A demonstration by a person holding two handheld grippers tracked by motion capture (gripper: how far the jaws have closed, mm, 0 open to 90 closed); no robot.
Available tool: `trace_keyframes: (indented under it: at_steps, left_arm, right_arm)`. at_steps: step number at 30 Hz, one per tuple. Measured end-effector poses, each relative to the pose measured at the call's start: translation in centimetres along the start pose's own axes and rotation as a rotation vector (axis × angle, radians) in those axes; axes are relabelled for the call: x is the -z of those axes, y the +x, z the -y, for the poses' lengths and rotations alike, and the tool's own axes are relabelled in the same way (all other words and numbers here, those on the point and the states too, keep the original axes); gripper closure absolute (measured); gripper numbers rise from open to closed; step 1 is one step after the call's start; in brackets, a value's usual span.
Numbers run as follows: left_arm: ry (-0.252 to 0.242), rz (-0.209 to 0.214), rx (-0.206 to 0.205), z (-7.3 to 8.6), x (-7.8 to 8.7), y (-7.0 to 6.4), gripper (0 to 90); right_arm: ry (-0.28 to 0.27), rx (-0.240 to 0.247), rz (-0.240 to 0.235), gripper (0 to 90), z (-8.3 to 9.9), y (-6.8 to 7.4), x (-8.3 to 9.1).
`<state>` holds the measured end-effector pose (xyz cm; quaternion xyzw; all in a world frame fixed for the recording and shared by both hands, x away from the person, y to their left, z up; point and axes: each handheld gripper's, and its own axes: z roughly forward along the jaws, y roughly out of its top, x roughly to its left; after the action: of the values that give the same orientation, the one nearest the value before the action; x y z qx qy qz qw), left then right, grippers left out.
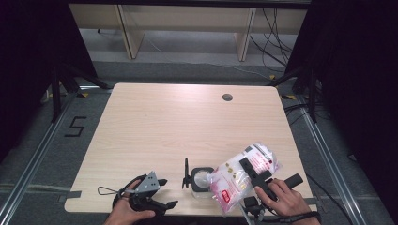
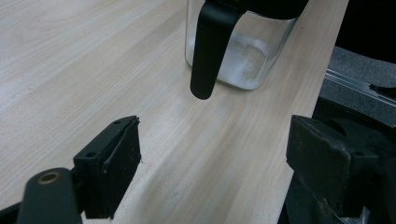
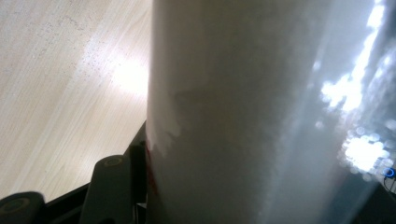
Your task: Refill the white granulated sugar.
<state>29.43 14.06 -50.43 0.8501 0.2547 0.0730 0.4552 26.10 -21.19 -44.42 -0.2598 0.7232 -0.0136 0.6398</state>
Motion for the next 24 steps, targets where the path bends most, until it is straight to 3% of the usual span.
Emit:
trace_keyframes:
  at_steps: [7, 10, 11, 19, 21, 22, 24]
  left_arm:
    - [0.018, -0.007, -0.019, 0.01, 0.10, 0.15, 17.3]
    - [0.023, -0.007, 0.012, 0.03, 0.10, 0.03, 17.3]
    - [0.003, -0.008, 0.026, 0.07, 0.00, -0.13, 17.3]
    - [0.000, -0.006, 0.026, 0.08, -0.03, -0.11, 17.3]
    - [0.022, -0.007, 0.008, 0.02, 0.10, 0.03, 17.3]
    - [-0.003, 0.000, 0.022, 0.04, -0.03, -0.13, 17.3]
    - [0.004, -0.002, 0.012, 0.02, 0.01, -0.04, 17.3]
  right_arm:
    - [-0.005, 0.009, 0.013, 43.9, 0.10, -0.07, -0.11]
    - [-0.018, 0.024, 0.014, 43.9, 0.13, -0.22, -0.16]
    - [-0.019, 0.023, 0.014, 43.9, 0.14, -0.23, -0.16]
    - [-0.009, 0.010, 0.007, 44.0, 0.19, -0.10, -0.08]
    - [-0.008, 0.007, 0.007, 44.0, 0.18, -0.08, -0.08]
    - [-0.009, 0.006, 0.007, 44.0, 0.17, -0.09, -0.08]
    - [-0.019, 0.023, 0.013, 44.0, 0.13, -0.19, -0.16]
